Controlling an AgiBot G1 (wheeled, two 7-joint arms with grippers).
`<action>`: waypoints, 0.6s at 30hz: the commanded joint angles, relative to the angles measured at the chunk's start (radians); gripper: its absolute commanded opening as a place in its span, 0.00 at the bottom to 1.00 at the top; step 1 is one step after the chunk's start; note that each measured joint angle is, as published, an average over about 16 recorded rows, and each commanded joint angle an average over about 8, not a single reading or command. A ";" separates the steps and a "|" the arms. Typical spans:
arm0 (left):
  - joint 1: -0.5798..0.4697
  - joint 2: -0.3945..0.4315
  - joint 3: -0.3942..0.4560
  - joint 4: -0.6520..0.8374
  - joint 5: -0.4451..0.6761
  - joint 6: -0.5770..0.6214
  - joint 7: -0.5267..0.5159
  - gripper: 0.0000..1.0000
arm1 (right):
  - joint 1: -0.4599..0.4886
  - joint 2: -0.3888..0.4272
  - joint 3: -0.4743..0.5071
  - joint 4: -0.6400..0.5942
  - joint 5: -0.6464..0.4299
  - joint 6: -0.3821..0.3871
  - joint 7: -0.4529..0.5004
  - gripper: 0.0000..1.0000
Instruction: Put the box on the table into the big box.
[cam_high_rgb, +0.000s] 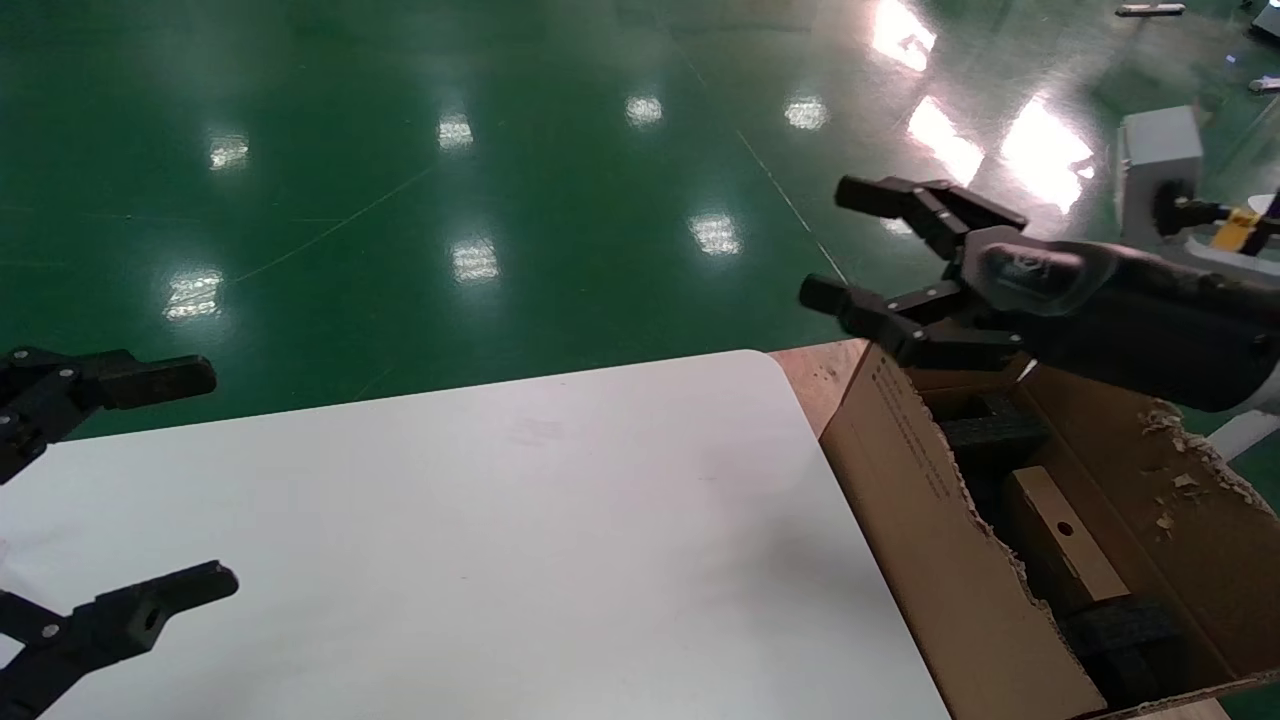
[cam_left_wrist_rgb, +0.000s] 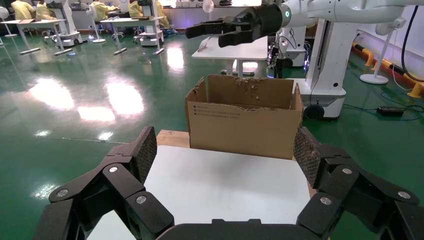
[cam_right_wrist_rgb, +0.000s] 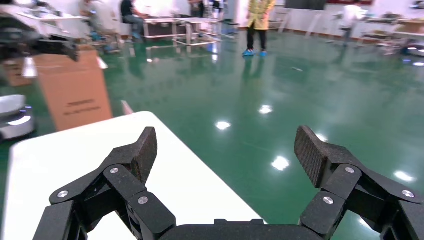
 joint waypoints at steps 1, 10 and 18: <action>0.000 0.000 0.000 0.000 0.000 0.000 0.000 1.00 | -0.012 -0.010 0.028 0.036 -0.023 0.003 0.020 1.00; 0.000 0.000 0.000 0.000 0.000 0.000 0.000 1.00 | -0.064 -0.054 0.153 0.196 -0.125 0.018 0.110 1.00; 0.000 0.000 0.000 0.000 0.000 0.000 0.000 1.00 | -0.107 -0.090 0.257 0.329 -0.210 0.030 0.184 1.00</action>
